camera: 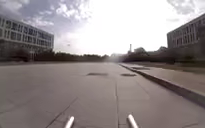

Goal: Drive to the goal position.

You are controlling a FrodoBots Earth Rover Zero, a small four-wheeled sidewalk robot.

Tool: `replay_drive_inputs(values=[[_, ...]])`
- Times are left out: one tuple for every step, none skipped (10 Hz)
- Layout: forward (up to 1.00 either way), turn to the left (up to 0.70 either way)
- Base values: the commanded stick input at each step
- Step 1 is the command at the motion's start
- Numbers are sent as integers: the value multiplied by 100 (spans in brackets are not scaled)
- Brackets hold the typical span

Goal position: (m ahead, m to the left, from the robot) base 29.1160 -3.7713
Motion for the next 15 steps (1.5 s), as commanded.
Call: replay_drive_inputs(values=[[100,-33],[100,-34],[100,-34],[100,-34],[100,-34],[100,-33],[100,-13],[100,0],[100,0],[100,0],[100,0],[100,0],[100,0],[100,0],[100,0]])
